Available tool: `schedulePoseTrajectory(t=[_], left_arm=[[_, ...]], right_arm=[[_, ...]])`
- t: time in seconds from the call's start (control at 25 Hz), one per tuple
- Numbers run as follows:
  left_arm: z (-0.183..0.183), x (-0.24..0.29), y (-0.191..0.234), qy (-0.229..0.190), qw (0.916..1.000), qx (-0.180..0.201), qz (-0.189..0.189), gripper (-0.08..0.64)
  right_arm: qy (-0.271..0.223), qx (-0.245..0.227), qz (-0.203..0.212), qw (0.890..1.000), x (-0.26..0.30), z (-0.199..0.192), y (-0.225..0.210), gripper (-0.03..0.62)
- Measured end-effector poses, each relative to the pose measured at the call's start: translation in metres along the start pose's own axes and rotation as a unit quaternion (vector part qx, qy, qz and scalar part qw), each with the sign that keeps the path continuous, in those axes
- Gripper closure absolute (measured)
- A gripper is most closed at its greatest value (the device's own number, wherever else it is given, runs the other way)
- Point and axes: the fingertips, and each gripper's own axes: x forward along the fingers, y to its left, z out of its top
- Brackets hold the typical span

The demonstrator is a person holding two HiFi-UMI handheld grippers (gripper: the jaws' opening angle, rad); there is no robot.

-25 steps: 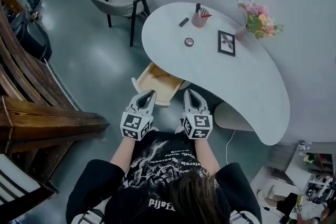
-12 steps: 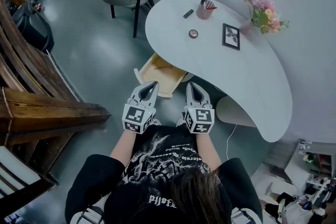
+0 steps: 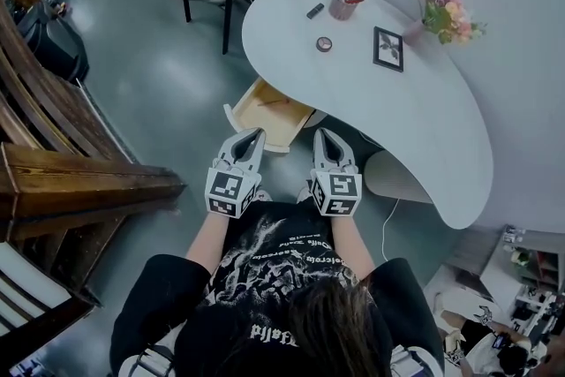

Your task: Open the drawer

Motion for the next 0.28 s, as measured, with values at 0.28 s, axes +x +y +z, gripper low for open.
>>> schedulePoseTrajectory(t=[0.28], left_arm=[[-0.0026,0.0031,-0.006,-0.002,1.0,0.001,-0.001,0.535]], right_arm=[[-0.001,-0.001,-0.001,1.0,-0.0024,-0.0028,-0.0061,0.568]])
